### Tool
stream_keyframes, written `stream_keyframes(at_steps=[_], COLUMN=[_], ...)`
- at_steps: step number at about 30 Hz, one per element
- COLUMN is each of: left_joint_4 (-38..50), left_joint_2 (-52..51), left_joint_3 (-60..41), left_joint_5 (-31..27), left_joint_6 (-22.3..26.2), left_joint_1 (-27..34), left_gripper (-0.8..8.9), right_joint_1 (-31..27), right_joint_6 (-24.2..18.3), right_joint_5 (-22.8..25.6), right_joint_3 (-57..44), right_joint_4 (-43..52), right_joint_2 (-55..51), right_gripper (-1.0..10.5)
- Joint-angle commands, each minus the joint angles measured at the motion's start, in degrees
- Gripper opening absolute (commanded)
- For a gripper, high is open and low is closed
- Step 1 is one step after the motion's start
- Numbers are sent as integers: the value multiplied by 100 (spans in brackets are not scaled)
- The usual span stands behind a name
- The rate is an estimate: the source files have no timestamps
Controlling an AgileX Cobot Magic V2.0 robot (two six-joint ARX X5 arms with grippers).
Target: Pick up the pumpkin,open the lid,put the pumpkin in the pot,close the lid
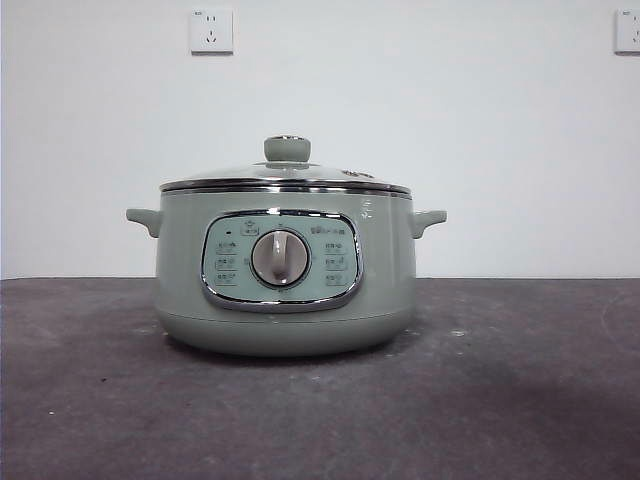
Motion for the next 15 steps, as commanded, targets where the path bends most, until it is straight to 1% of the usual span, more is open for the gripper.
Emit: stream_keyframes(at_steps=[1, 6, 12, 15], left_joint_4=[0, 0, 0, 0], left_joint_2=[-17, -17, -17, -17], left_joint_3=[-90, -90, -90, -90], left_joint_5=[-9, -9, -9, -9], left_joint_6=[-28, -26, -28, -28], left_joint_1=[17, 17, 17, 17], left_gripper=[-3, -3, -3, -3], right_joint_1=[15, 20, 87, 90], right_joint_6=[131, 131, 127, 177], right_joint_5=[13, 13, 13, 11], right_joint_3=[-249, -485, -501, -501], right_joint_4=[52, 13, -509, -498], right_joint_2=[-133, -243, -243, -243], right_gripper=[1, 1, 1, 1])
